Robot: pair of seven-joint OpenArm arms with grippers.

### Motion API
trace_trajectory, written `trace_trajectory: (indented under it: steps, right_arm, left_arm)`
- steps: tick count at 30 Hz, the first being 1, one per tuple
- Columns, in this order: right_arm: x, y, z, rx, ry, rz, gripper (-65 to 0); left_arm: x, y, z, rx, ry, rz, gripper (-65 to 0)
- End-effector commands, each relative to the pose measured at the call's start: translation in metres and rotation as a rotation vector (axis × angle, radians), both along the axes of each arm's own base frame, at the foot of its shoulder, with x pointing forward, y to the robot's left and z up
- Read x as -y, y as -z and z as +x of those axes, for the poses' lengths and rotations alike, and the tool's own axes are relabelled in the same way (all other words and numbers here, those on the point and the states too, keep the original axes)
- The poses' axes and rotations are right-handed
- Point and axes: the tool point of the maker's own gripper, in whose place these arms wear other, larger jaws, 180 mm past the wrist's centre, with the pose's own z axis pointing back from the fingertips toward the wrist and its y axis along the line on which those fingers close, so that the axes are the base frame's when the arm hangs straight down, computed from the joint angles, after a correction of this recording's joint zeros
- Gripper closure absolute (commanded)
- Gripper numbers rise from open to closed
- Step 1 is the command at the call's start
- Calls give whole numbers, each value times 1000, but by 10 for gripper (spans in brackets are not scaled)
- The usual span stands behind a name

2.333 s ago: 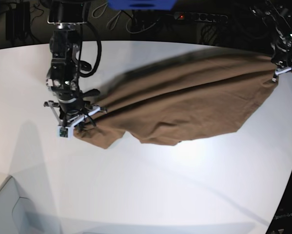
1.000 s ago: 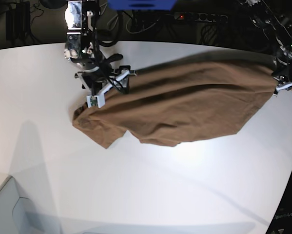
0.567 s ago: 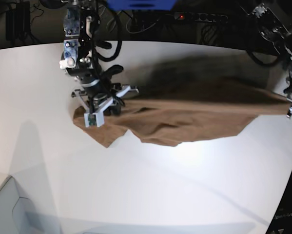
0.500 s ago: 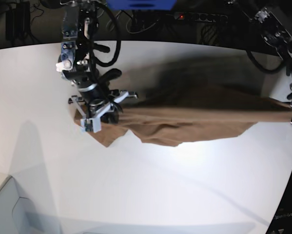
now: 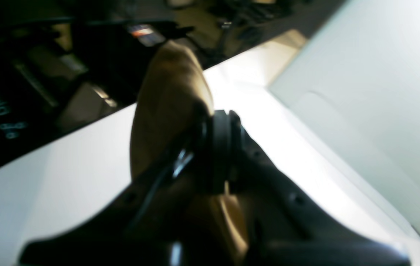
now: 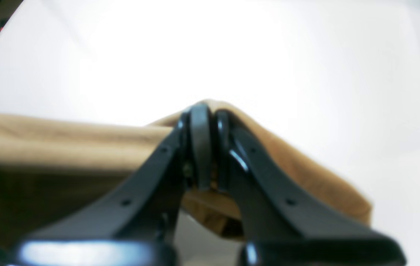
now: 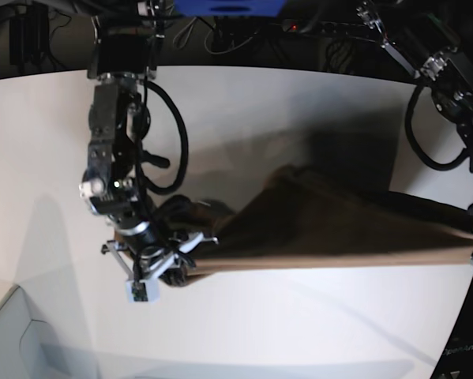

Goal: Layout the t-shirt on the table in an organized manner, then fold the t-shirt properly
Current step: 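Lift the stretched shirt with both grippers and lay it flat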

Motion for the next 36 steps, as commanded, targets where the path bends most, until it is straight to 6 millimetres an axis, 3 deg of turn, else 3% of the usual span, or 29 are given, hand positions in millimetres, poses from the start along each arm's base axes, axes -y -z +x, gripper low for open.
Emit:
trace_trajectory:
  steps: [1, 5, 8, 10, 12, 16, 19, 26, 29, 36]
  right_arm:
    - [-2, -13, 14, 43, -4, 6, -34]
    - [-4, 26, 46, -91, -27, -15, -62]
    - [-1, 53, 59, -184, -32, -30, -141]
    - [3, 55, 63, -195, -27, -34, -200]
    - [6, 44, 64, -160, -22, -37, -248]
    - [8, 29, 39, -87, -11, -30, -323]
    - [-1, 32, 10, -78, -14, -3, -361]
    - [-28, 93, -53, -247, -29, 69, -396]
    - [-55, 107, -76, -289, -96, 81, -396]
    - [-122, 97, -102, -194, -258, 115, -397]
  left_arm:
    - [-2, -18, 5, 48, -2, 33, 0]
    - [6, -1, 21, 12, 32, 3, 0]
    - [1, 17, 24, -29, 25, -27, 0]
    - [-1, 25, 24, -47, 22, -38, 0]
    - [-8, 30, 23, -70, 15, -28, 0]
    - [-11, 37, 22, -91, 12, -31, 0]
    - [-12, 47, 17, -117, 10, -34, 0]
    - [-13, 60, 14, -150, 8, -49, 0]
    - [-13, 66, 10, -168, 7, -48, 0]
    - [-14, 92, -4, -238, 4, -60, 0]
